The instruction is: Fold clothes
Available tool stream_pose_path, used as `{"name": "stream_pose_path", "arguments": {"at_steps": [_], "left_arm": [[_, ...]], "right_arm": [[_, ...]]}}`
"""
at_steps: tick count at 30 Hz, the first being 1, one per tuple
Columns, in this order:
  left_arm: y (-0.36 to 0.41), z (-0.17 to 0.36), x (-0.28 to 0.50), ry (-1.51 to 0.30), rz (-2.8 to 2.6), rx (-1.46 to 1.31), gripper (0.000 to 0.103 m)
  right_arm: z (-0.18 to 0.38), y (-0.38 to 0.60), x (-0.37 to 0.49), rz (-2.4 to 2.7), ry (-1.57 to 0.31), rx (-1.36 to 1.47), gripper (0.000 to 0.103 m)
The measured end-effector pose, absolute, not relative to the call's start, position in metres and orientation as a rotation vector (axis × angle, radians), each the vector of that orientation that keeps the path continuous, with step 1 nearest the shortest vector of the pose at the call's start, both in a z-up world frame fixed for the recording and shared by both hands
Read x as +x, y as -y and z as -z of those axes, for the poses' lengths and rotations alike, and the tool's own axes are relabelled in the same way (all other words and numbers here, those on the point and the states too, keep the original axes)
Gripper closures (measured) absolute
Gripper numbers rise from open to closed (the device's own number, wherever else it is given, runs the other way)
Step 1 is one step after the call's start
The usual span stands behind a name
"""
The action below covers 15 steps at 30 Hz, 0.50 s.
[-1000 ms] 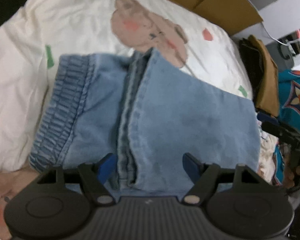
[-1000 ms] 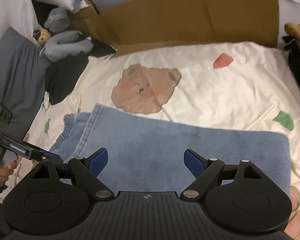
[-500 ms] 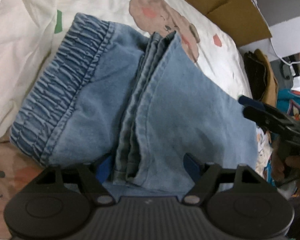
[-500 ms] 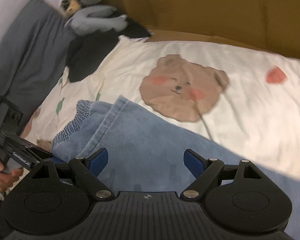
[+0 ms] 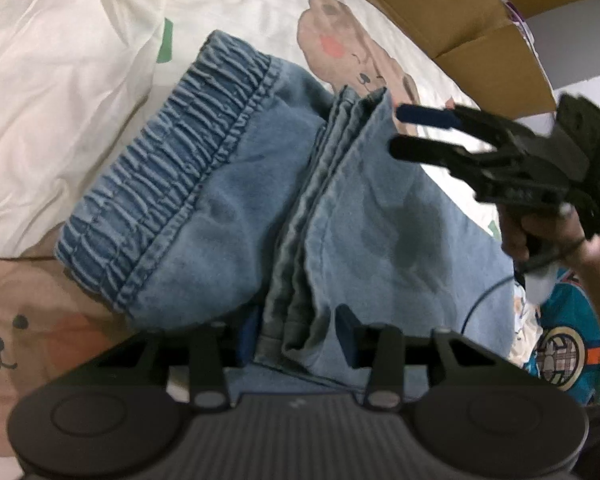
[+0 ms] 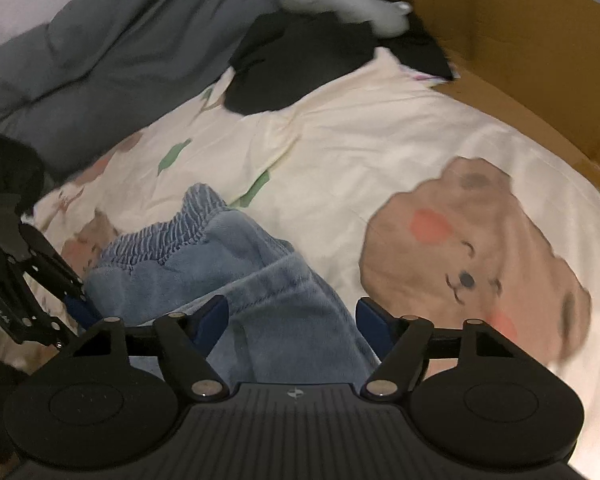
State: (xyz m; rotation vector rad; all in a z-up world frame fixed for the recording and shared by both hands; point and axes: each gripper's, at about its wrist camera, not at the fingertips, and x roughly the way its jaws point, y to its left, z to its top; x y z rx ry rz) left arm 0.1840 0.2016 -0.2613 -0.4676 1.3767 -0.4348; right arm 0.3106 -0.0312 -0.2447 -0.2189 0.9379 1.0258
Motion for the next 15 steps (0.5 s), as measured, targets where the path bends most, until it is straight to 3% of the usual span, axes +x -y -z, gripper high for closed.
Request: {"name": "stream_pose_path", "arguments": {"at_steps": [3,6,8,12,15], "left_arm": [[-0.200,0.264,0.185,-1.379,0.438,-0.461,0.054],[-0.197,0.265,0.184,-1.378,0.429,-0.449,0.054],[-0.196,0.265,0.182,-1.375,0.421,-0.437,0.054],[-0.200,0.263,0.178,-1.370,0.398,-0.445,0.069],[-0.207,0.259,0.177,-1.357,0.404,-0.472,0.070]], "right_arm": [[0.247,0.022,0.320,-1.096,-0.933,-0.235,0.029],[0.248,0.013,0.326,-1.162,-0.937,-0.265,0.040],[0.250,0.006,0.327,-1.186,-0.944,-0.307,0.057],[0.250,0.000,0.327,-1.223,-0.939,-0.360,0.061],[0.244,0.003,0.327,-1.258,-0.939,-0.370,0.068]]}}
